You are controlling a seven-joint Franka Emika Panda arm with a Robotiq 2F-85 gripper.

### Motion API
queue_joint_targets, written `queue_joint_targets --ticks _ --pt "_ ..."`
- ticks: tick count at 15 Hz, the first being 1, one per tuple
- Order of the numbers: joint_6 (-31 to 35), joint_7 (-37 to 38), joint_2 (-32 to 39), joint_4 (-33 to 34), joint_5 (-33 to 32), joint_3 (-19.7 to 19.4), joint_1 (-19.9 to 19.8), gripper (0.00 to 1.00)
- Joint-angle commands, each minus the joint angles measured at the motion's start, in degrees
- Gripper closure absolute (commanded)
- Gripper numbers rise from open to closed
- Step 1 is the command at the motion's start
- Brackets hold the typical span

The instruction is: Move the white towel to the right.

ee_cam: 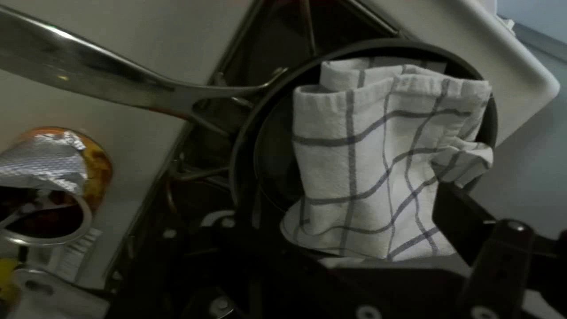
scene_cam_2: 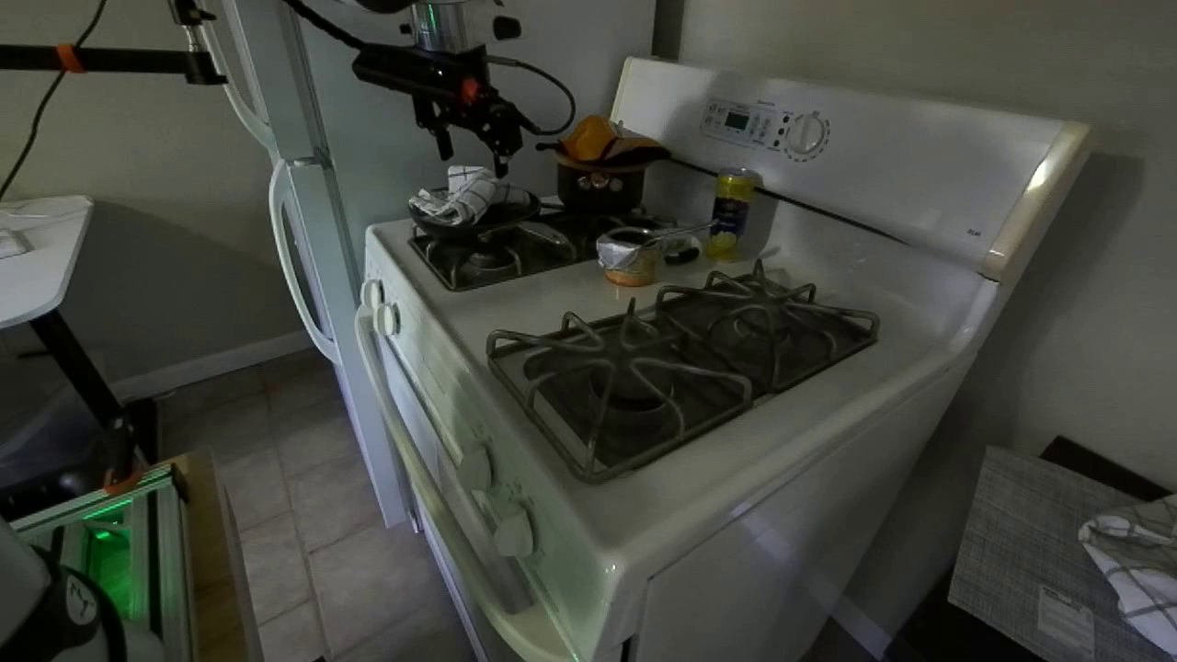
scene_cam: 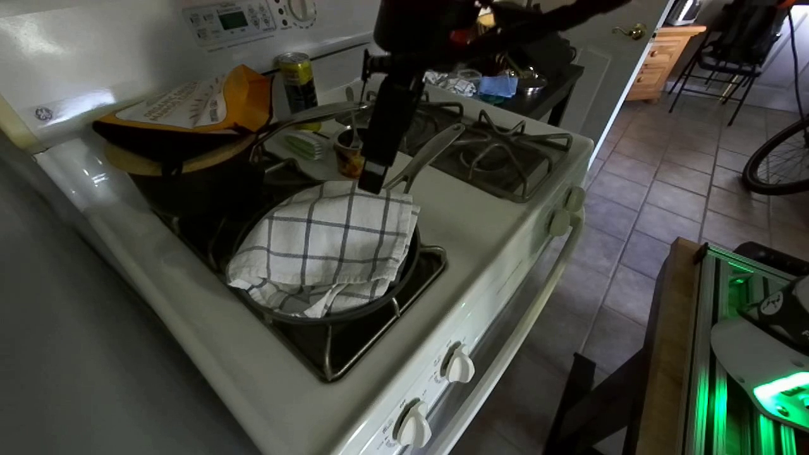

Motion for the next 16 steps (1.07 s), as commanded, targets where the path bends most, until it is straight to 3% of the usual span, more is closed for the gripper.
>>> queue_joint_targets --ticks 1,6,7,8,10,16 --pt "1.7 -9.6 3.7 0.8 10.6 -0.3 0.5 0.0" --pt "1.9 -17.1 6.0 1.0 17.2 0.3 -0.5 0.03" --pt "2.0 -18.7 6.2 1.0 18.5 0.4 -0.6 0.12" --pt "1.9 -20.0 6.4 1.0 19.6 0.5 -0.8 0.28" --pt "1.7 -22.3 6.7 1.1 21.1 0.5 -0.9 0.35" --pt "1.4 -25.2 6.6 0.9 22.3 0.5 -1.3 0.83"
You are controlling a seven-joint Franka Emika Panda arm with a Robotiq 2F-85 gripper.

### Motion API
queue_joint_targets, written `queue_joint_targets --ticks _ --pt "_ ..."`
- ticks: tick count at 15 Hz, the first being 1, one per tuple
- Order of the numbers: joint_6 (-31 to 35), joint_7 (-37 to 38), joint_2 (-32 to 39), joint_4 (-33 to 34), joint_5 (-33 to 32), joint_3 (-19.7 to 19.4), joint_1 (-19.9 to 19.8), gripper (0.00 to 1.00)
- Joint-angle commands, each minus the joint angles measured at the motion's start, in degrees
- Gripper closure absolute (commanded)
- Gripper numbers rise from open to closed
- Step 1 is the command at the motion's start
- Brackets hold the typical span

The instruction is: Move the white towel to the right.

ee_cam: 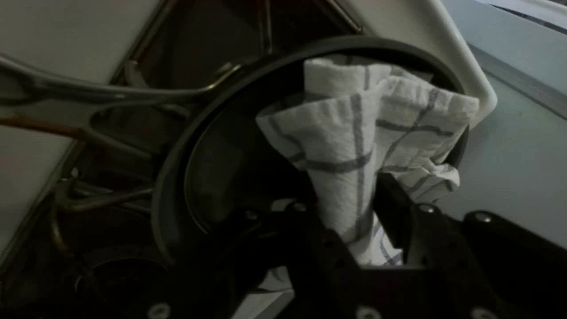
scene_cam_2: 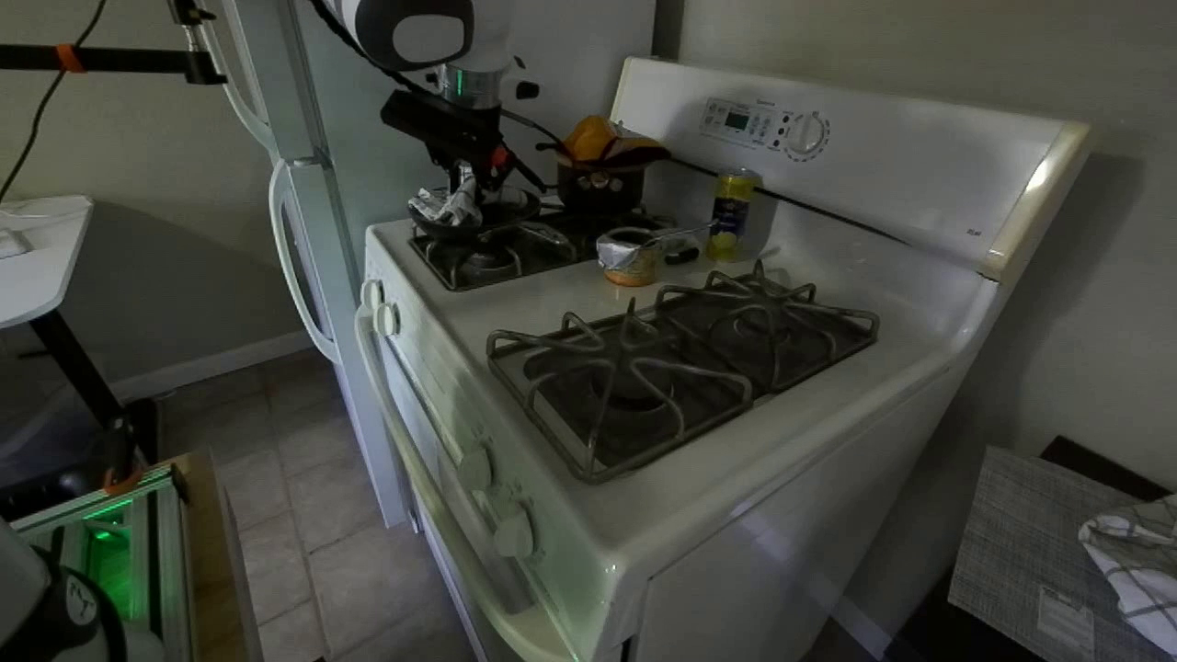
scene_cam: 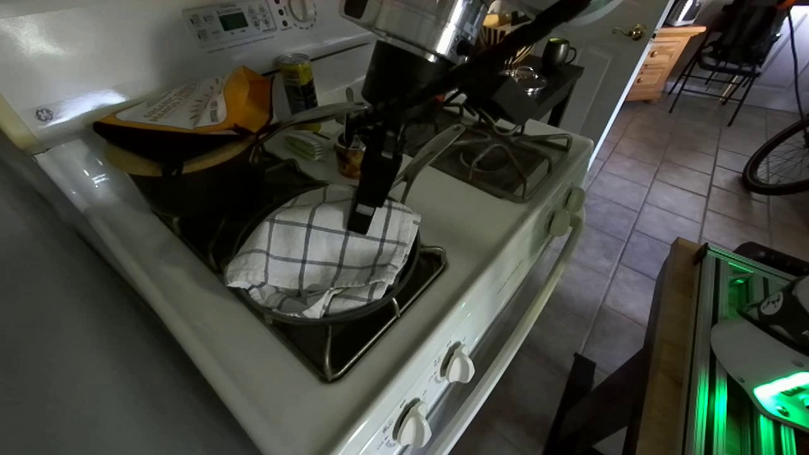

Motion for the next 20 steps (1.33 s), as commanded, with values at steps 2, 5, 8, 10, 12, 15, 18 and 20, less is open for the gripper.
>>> queue_joint_targets --ticks 2,5,8,10,12,15,18,20 --pt "0.1 -1.8 0.4 0.3 1.3 0.4 -0.6 0.97" --pt "0.0 -0.9 -0.2 0.4 0.9 0.4 -0.7 0.98" --pt "-0.8 -0.3 -2.0 1.1 1.8 0.3 -0.8 0.97" --pt "-1.0 0.4 -3.1 1.7 1.8 0.2 -0.7 0.97" --pt "-1.1 0.4 -5.6 1.5 3.8 -0.2 -0.7 0.97" --pt "0.3 3.2 -10.8 0.0 3.0 -2.0 -1.3 0.97" --pt "1.1 8.5 -16.3 -2.0 -0.2 -5.3 -3.1 0.97" --pt "1.5 12.0 -19.1 -3.2 -2.4 -7.4 -4.7 0.97"
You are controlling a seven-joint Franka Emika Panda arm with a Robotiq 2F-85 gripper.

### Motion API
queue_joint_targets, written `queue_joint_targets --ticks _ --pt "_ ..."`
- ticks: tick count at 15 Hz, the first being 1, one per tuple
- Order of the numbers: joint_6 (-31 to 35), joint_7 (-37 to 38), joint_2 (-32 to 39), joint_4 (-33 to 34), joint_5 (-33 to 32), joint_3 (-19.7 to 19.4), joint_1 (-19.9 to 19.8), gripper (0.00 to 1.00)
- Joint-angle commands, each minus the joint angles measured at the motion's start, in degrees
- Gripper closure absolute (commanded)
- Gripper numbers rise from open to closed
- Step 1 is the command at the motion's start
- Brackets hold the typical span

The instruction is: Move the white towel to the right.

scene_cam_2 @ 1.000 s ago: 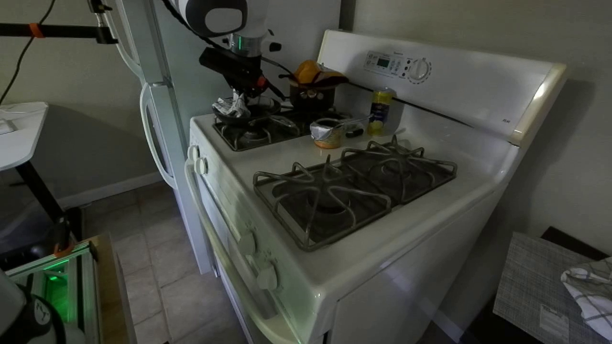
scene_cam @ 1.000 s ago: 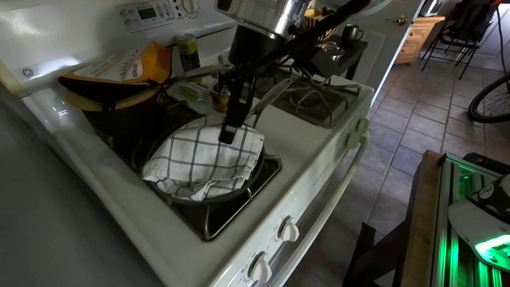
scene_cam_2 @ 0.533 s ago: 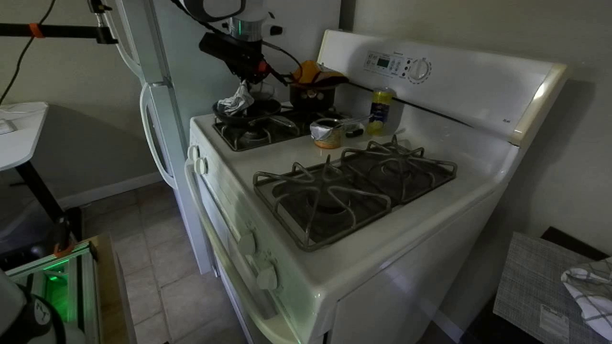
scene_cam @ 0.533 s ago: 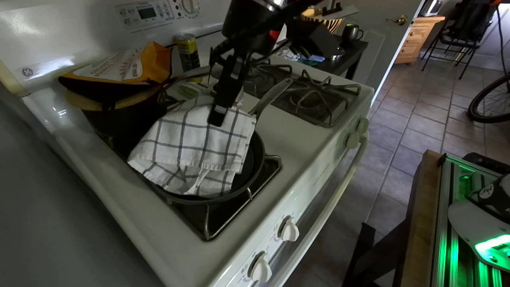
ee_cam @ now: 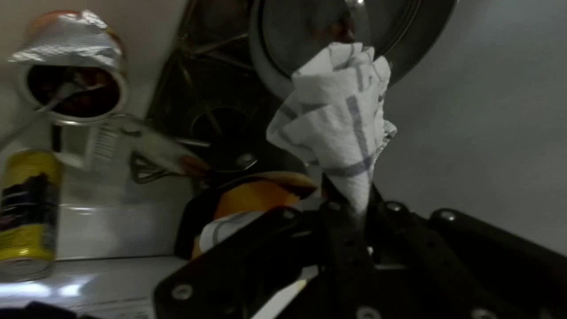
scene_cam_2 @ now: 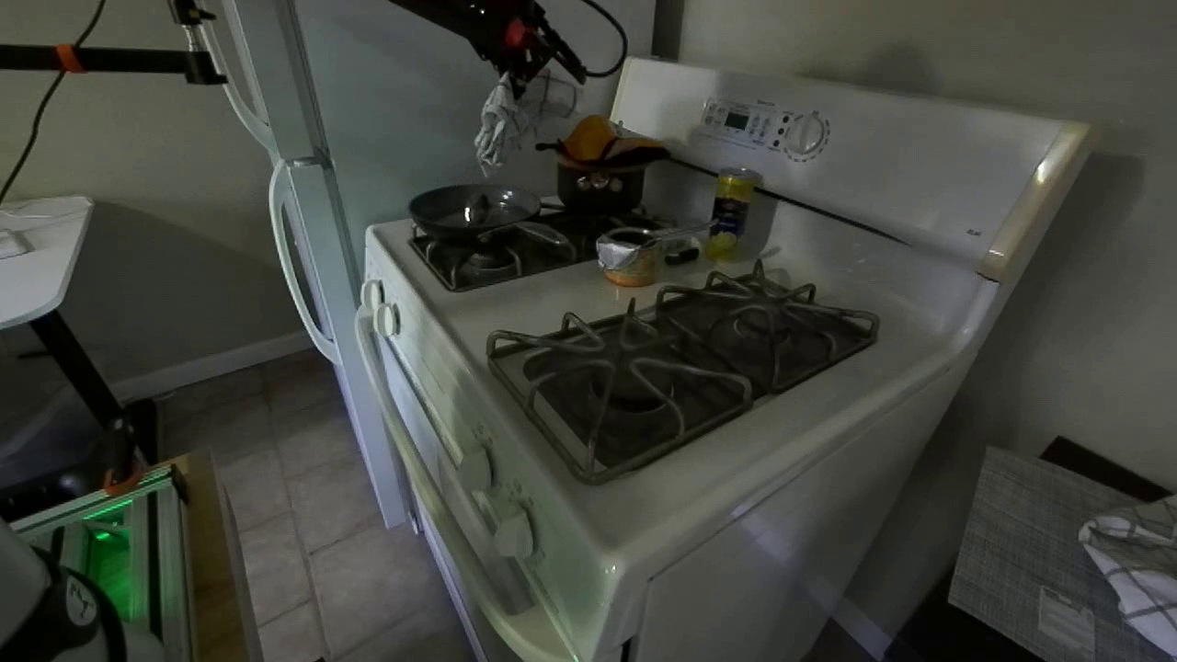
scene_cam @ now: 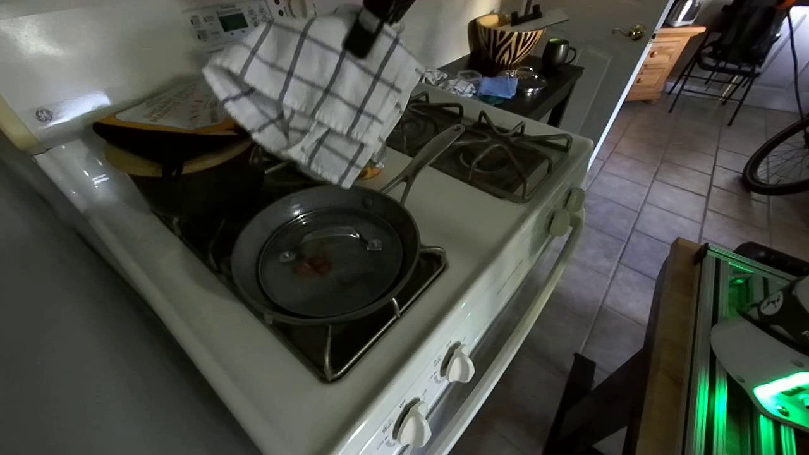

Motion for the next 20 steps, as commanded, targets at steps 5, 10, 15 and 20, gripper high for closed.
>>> queue_joint_targets --ticks 5,10,15,20 --pt "-1.6 16.5 -15.1 -11.1 -13.9 -5.7 -6.7 0.97" --pt "-5.7 26.1 -25.9 -22.0 -21.1 -6.3 -11.1 0.97" --pt "-12.1 32.1 -35.9 -29.4 -25.4 -7.2 -15.4 0.97" --pt "-11.1 30.5 -35.4 -29.4 -24.3 -8.1 -14.2 0.89"
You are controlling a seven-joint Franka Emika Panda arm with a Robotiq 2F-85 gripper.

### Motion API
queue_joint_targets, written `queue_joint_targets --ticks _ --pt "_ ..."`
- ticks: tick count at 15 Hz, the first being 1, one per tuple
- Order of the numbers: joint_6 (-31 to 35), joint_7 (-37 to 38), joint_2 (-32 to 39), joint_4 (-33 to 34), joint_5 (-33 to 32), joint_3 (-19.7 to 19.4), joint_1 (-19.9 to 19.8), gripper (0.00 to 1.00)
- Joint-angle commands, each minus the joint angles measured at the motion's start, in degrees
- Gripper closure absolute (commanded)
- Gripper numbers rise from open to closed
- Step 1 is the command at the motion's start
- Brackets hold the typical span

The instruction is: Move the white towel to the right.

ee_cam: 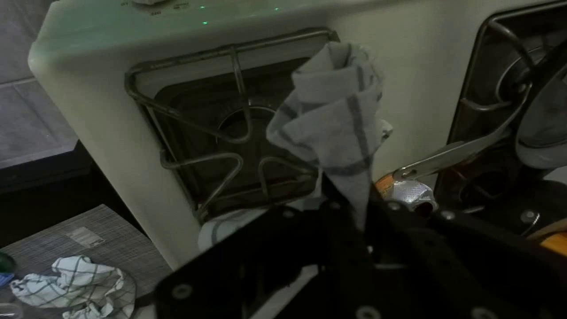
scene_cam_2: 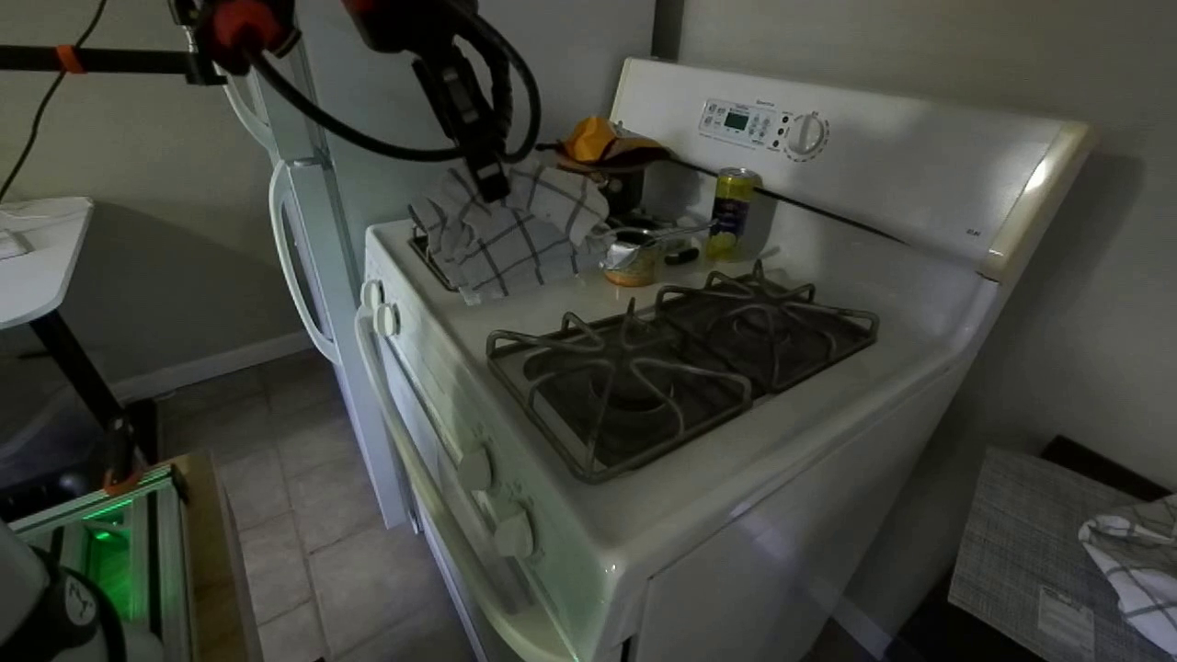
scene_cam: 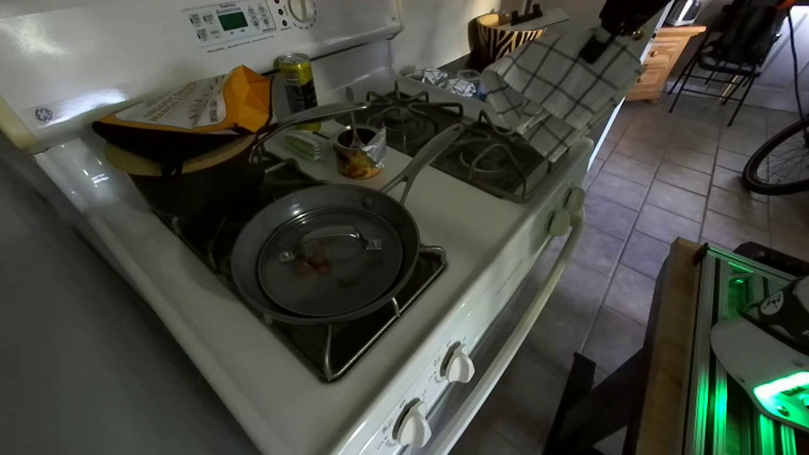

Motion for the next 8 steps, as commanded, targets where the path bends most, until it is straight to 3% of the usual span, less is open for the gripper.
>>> queue_joint_targets --ticks 1,2,3,8 --pt "0.0 0.6 -0.1 -0.1 -0.7 -0.7 0.9 0.89" --pt "0.0 0.6 -0.1 -0.1 -0.7 -0.7 0.9 0.89" --pt "0.4 -0.2 0.6 0.1 -0.6 -1.0 1.3 0.97" --pt "2.7 -12.9 7.3 2.1 0.1 -7.7 4.5 0.97"
